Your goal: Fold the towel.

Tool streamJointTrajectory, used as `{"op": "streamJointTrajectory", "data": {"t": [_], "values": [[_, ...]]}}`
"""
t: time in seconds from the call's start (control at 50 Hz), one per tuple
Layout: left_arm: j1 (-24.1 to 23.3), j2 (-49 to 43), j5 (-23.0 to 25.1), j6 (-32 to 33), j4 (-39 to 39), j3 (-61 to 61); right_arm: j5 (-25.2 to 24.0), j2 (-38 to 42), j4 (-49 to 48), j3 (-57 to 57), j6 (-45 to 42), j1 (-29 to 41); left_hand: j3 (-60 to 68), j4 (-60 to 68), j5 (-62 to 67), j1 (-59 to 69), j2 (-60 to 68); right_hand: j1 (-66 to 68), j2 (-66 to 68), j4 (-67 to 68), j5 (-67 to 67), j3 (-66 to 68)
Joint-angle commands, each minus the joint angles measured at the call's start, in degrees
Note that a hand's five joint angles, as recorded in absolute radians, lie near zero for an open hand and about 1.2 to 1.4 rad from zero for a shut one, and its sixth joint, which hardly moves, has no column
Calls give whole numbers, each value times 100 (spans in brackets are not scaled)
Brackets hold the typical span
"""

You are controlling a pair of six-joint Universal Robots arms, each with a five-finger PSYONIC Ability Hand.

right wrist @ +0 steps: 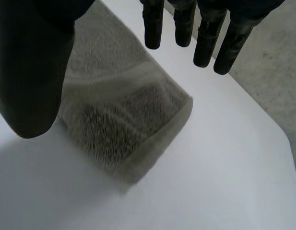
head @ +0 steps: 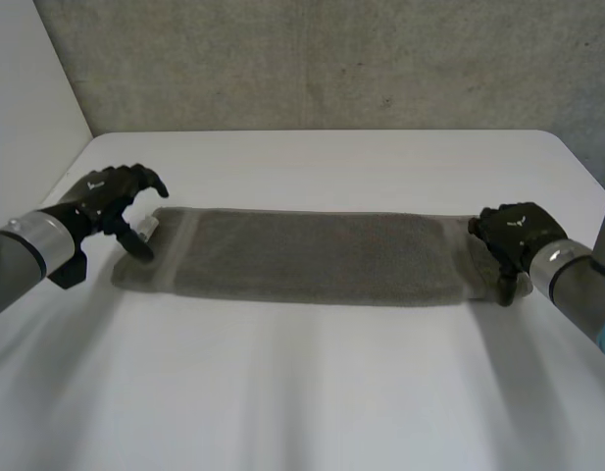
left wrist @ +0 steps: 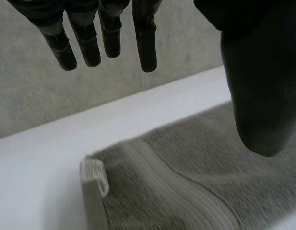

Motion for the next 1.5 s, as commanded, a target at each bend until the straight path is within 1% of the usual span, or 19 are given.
{"op": "streamJointTrajectory", "data": {"t": [0.02, 0.16, 0.2, 0.24, 0.28, 0.3, 0.42, 0.56, 0.64, 0.74, 0.84, 0.9, 0.94, 0.96, 1.0, 1.04, 1.1, 1.26, 1.5], "values": [[-54, -21, -9, 97, 10, -241, -145, 475, -647, 171, 6, -323, -357, -365, -191, -338, -328, 775, 845, 795, 802, 827], [-89, -65, -9, 97, 80, -286, -180, 747, -735, 92, 14, -359, -358, -365, -191, -338, -329, 1682, 1752, 1702, 1708, 1734], [-107, -83, -9, 88, 89, -286, -180, 810, -726, 57, 6, -359, -358, -365, -191, -338, -329, 2576, 2646, 2596, 2603, 2628], [-107, -83, -9, 88, 89, -286, -189, 854, -735, 30, 14, -367, -358, -365, -191, -338, -329, 4536, 4607, 4557, 4563, 4589], [-107, -83, -18, 88, 89, -286, -197, 871, -726, 22, -3, -393, -358, -365, -191, -338, -329, 5110, 5181, 5131, 5137, 5163], [-107, -74, -18, 88, 89, -286, -198, 889, -717, 13, -55, -437, -358, -365, -191, -338, -329, 6348, 6419, 6368, 6375, 6401], [-81, -30, -18, 62, 89, -268, -189, 880, -647, -22, -531, -728, -374, -382, -208, -355, -345, 6439, 6509, 6459, 6466, 6491], [-37, 75, -27, 35, 80, -242, -48, 617, -560, -434, -2215, -1571, -374, -382, -208, -355, -345, 6439, 6509, 6459, 6466, 6491], [-36, 259, -44, 26, 80, -137, 57, 608, -436, -787, -2543, -1448, -391, -399, -225, -371, -362, 6439, 6509, 6459, 6466, 6491], [-124, 295, -149, -87, 37, 179, 391, 520, -375, -1358, -2095, -367, -408, -416, -242, -388, -379, 6439, 6509, 6459, 6466, 6491], [-343, 313, -430, -412, 28, 478, 707, 782, -409, -2174, -1130, 1894, -408, -416, -242, -388, -379, 6439, 6509, 6459, 6466, 6491], [-502, 304, -606, -553, 28, 637, 743, 915, -436, -2325, -926, 2463, -408, -416, -242, -388, -379, 6439, 6509, 6459, 6466, 6491], [-554, 295, -677, -597, 28, 689, 708, 1256, -558, -2492, -550, 3364, -408, -416, -242, -388, -379, 6412, 6482, 6432, 6438, 6464], [-598, 295, -738, -632, 28, 707, 708, 1258, -559, -2492, -548, 3368, -408, -416, -242, -388, -379, 6411, 6482, 6431, 6438, 6464], [-634, 287, -782, -659, 28, 708, 699, 1739, -638, -2562, -391, 3736, -408, -416, -242, -388, -379, 51, 121, 71, 77, 103], [-669, 269, -809, -694, 28, 690, 734, 1924, -621, -2571, -407, 3728, -408, -416, -242, -388, -379, -561, -491, -541, -534, -509], [-765, 208, -818, -755, 36, 620, 752, 2014, -577, -2545, -443, 3693, -408, -416, -242, -388, -379, -561, -491, -541, -534, -509], [-959, -108, -783, -756, 71, 532, 690, 1443, -128, -1692, -232, 2472, -391, -399, -225, -372, -362, -561, -491, -541, -534, -509], [-1573, -513, -738, -633, 177, 277, -20, 485, -962, 327, 602, 1575, -39, -46, 128, -19, -10, -561, -491, -541, -534, -509]]}}
